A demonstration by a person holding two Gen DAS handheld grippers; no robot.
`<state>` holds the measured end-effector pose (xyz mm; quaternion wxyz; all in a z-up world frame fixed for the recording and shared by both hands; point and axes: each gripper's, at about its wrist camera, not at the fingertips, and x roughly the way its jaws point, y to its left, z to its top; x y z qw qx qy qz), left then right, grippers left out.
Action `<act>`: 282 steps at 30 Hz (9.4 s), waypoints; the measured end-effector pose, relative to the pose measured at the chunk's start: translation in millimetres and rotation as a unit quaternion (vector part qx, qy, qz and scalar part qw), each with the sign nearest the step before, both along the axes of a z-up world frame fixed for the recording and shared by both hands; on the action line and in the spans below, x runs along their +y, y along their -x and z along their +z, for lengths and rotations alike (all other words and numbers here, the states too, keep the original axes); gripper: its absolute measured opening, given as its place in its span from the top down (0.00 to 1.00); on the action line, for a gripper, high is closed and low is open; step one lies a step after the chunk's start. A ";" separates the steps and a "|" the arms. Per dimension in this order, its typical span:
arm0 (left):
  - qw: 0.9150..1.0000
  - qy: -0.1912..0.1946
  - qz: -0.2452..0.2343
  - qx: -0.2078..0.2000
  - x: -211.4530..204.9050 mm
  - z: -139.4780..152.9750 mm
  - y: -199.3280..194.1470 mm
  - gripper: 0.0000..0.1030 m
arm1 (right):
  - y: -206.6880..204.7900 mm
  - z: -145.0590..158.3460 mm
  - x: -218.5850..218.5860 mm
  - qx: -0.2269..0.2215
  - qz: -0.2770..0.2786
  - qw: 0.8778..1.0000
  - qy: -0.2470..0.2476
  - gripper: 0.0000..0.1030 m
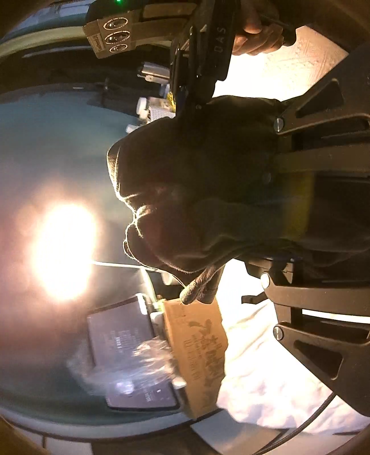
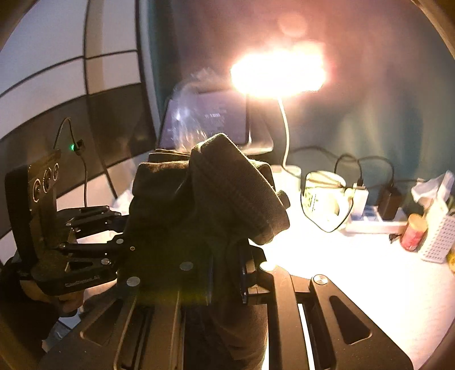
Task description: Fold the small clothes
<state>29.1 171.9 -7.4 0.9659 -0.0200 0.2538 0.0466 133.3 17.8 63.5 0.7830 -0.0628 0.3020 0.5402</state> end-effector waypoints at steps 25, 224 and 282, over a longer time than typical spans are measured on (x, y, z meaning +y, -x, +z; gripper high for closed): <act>0.982 0.078 0.038 0.166 60.5 -86.8 -87.5 0.72 | -101.4 -137.6 48.0 0.238 -0.014 0.967 0.091 0.66; 0.981 0.016 0.008 -0.192 -132.4 136.9 59.1 0.02 | 55.4 157.9 -287.4 -0.190 -0.305 0.933 -0.022 0.30; 0.989 0.015 0.040 -0.143 -130.5 111.0 29.3 0.02 | 15.6 105.1 -300.0 -0.126 -0.336 0.933 0.016 0.30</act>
